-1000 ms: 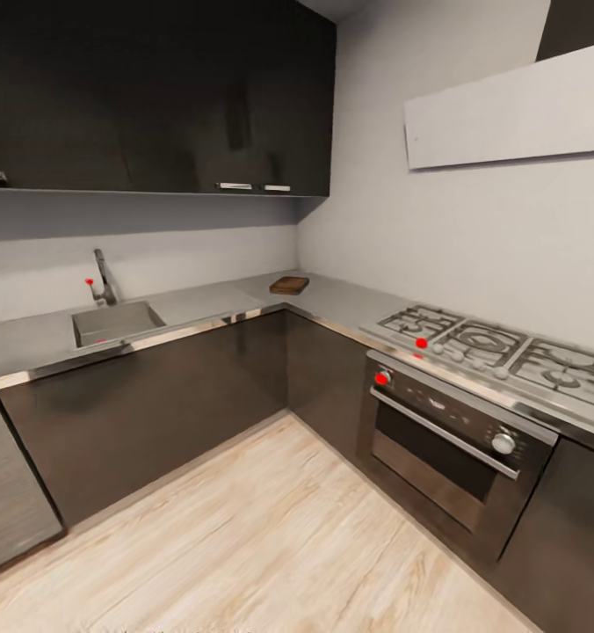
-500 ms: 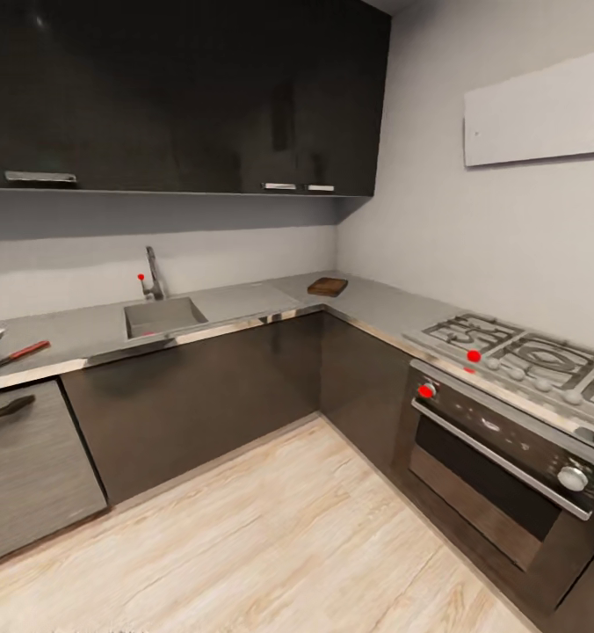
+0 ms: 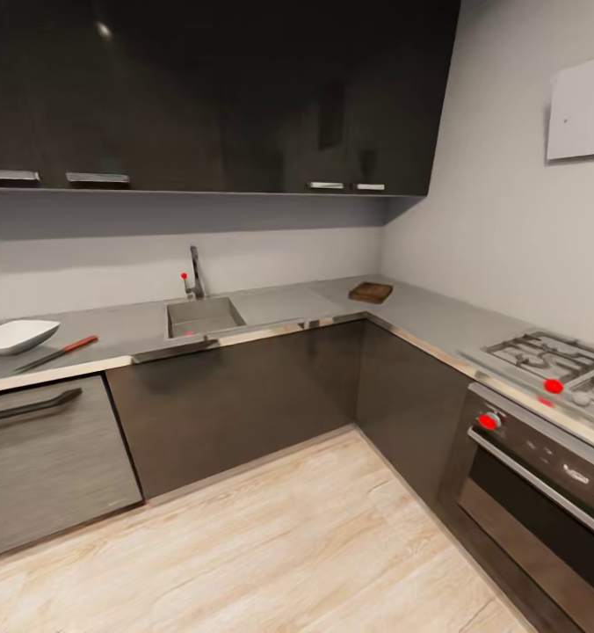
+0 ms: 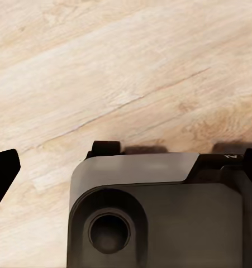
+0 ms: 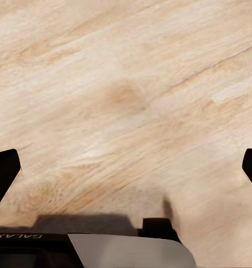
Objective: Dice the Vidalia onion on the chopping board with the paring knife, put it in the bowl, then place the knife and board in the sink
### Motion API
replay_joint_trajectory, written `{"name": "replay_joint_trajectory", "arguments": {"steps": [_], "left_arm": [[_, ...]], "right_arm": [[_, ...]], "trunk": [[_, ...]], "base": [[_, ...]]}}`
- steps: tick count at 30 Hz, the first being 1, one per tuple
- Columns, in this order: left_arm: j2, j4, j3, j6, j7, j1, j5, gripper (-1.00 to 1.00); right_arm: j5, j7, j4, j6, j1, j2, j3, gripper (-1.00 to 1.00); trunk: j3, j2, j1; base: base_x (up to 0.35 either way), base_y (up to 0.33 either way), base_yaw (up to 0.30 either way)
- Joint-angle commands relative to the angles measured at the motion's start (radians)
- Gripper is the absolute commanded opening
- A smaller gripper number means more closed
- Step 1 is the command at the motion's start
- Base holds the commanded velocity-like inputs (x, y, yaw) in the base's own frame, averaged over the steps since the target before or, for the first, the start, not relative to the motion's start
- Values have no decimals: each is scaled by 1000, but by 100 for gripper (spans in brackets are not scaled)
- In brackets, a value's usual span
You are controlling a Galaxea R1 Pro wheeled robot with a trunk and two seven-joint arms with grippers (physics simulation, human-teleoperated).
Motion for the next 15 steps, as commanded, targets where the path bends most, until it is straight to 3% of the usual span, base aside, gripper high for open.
{"name": "replay_joint_trajectory", "arguments": {"steps": [1,15], "left_arm": [[0,-1,1,-2,-1,0,2,100],[-1,-1,1,-2,-1,0,2,100]], "right_arm": [[0,0,1,-3,0,0,0,100],[0,0,1,-3,0,0,1,100]], "trunk": [[-1,0,1],[-1,0,1]], "base": [[275,0,280],[308,-18,279]]}}
